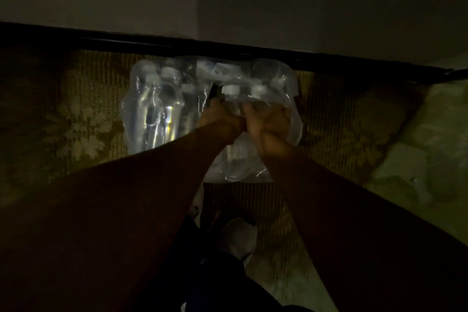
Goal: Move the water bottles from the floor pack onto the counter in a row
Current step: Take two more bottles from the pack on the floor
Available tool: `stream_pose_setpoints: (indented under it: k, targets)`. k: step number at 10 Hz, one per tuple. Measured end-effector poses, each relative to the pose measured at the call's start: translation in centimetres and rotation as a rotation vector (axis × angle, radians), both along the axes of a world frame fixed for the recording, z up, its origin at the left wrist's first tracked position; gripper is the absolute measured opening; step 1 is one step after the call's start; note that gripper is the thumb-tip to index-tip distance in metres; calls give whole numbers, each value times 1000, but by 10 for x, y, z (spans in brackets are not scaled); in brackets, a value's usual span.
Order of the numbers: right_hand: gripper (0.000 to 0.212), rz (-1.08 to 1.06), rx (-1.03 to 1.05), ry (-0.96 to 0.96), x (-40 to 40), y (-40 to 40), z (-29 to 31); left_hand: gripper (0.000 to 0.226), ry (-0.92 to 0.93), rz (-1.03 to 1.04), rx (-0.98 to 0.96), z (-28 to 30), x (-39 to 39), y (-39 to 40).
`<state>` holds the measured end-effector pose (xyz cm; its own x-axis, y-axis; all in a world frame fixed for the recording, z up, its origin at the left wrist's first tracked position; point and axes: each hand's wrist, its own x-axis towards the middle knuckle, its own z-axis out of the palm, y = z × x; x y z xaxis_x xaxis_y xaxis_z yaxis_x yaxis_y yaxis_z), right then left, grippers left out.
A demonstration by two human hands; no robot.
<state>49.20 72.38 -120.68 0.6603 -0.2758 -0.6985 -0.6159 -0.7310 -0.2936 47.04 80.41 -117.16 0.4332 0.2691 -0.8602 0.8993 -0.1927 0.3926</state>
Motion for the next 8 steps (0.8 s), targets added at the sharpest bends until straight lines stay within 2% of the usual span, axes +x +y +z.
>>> stream_pose_setpoints:
  k: [1, 2, 3, 4, 5, 6, 8]
  targets:
    - [92, -27, -10, -39, 2, 4, -2, 56, -39, 113, -50, -6, -1, 6]
    - [58, 12, 82, 17, 9, 4, 20, 63, -89, 149, -40, -2, -6, 7]
    - [43, -4, 183, -17, 6, -5, 45, 78, -159, 68, 13, 3, -17, 3]
    - [35, 33, 270, 4, -1, -16, 78, 74, -269, 19, 44, 9, -34, 2]
    - [34, 70, 206, -77, -6, -12, 94, 68, -402, 42, 107, 33, -47, -1]
    - [36, 41, 199, -200, -9, -1, 112, 62, -522, 157, 214, 61, -55, -4]
    - [32, -58, 342, -345, -14, 1, 167, 59, -604, 141, 290, 108, -49, 3]
